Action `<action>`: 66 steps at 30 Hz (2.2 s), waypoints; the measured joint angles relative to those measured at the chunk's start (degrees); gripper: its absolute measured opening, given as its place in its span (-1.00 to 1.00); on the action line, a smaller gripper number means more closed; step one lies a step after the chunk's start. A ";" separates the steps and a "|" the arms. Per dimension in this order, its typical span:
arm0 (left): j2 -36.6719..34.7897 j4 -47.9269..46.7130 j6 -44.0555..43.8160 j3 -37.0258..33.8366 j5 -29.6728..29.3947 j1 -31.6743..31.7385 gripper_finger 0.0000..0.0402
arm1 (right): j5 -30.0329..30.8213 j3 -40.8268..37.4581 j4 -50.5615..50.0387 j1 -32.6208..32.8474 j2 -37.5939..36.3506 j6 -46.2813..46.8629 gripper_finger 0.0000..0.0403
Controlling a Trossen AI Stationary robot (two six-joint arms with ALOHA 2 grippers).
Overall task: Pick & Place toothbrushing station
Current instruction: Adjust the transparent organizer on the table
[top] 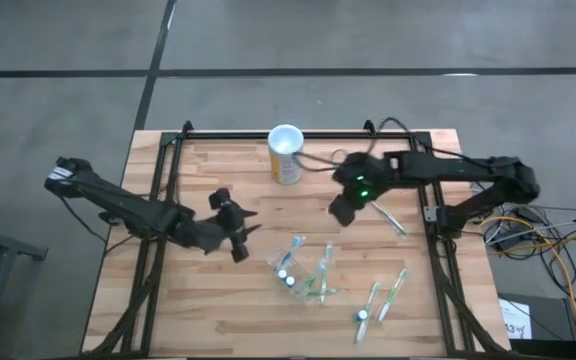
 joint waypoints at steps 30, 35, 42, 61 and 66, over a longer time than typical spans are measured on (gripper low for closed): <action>-28.94 17.64 12.41 -23.76 11.76 0.91 -0.21 | 1.67 19.26 -8.45 9.61 20.08 5.42 -0.78; -29.28 17.43 5.36 -26.58 11.76 0.89 -0.21 | 1.61 19.26 -8.42 9.65 20.08 5.02 -0.78; -29.06 17.49 2.77 -29.51 11.78 0.87 -0.21 | 1.37 19.24 -8.39 9.65 20.08 2.85 -0.78; -28.95 17.57 2.84 -29.90 11.78 0.87 -0.21 | 1.51 19.21 -8.31 9.65 20.08 2.56 -0.78; -28.95 17.55 2.81 -29.90 11.78 0.87 -0.21 | 3.61 19.21 -8.33 9.62 20.08 3.16 -0.78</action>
